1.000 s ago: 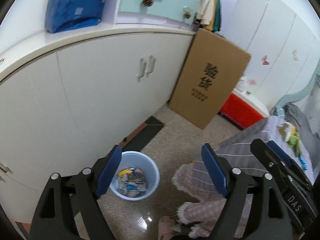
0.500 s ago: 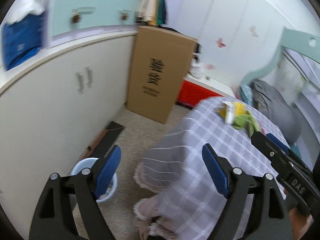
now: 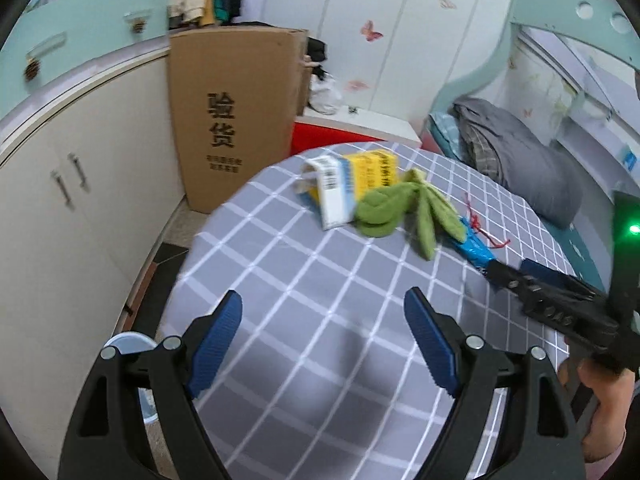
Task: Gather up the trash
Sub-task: 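Grasp the green leaf toy with the left gripper while the right grasps the blue snack bag, then carry the leaf toy and blue snack bag to the wastebasket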
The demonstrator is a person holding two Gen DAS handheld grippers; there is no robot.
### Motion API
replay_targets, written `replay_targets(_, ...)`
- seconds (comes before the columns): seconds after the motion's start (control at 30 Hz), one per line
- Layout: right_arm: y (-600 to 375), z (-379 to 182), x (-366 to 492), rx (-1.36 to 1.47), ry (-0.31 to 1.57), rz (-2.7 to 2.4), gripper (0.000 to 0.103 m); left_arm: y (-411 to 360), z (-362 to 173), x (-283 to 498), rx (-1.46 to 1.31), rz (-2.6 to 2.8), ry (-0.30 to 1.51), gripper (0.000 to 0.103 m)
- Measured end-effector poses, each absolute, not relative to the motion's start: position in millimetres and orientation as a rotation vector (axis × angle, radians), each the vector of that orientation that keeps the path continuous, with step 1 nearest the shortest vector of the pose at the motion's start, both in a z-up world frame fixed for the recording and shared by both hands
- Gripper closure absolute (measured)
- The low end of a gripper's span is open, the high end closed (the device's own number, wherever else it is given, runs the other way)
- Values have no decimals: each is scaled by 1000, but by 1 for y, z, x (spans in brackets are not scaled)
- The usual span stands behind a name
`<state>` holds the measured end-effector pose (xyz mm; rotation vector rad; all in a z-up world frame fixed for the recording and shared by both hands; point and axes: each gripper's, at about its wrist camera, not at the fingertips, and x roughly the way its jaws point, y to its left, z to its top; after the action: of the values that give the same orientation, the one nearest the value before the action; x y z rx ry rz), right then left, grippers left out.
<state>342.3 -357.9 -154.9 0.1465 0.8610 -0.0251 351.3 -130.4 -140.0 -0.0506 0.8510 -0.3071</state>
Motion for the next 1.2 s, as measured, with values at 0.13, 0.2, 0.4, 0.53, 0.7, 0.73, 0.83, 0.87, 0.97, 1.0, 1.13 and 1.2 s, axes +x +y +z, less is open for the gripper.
replay_targets(0.13, -362, -165, 351, 90, 887, -46, 65, -157, -146, 365, -22, -334, 860, 22)
replay_targets(0.2, -367, -165, 349, 101, 885, -38, 65, -169, -148, 371, -17, -344, 863, 22)
replay_targets(0.4, -384, -166, 342, 169, 860, -31, 68, -202, -152, 389, -9, -376, 856, 22)
replay_targets(0.53, -395, -165, 338, 227, 846, -36, 68, -227, -158, 401, 21, -375, 858, 22)
replay_targets(0.7, -395, -163, 339, 246, 843, -37, 68, -245, -160, 415, 57, -372, 845, 29)
replay_targets(0.73, -396, -163, 339, 242, 843, -37, 68, -249, -161, 419, 61, -382, 852, 34)
replay_targets(0.83, -397, -162, 339, 241, 842, -33, 69, -255, -168, 424, 81, -391, 874, 62)
replay_targets(0.87, -397, -162, 338, 241, 841, -32, 69, -256, -168, 424, 89, -394, 867, 75)
replay_targets(0.97, -393, -161, 338, 228, 833, -30, 72, -251, -167, 425, 36, -457, 888, 101)
replay_targets(1.0, -391, -160, 337, 224, 824, -30, 72, -247, -164, 423, 18, -459, 877, 101)
replay_targets(1.13, -383, -155, 335, 187, 795, -31, 76, -233, -146, 406, 5, -487, 821, 101)
replay_targets(1.2, -377, -153, 333, 181, 786, -19, 77, -225, -134, 394, 3, -498, 792, 101)
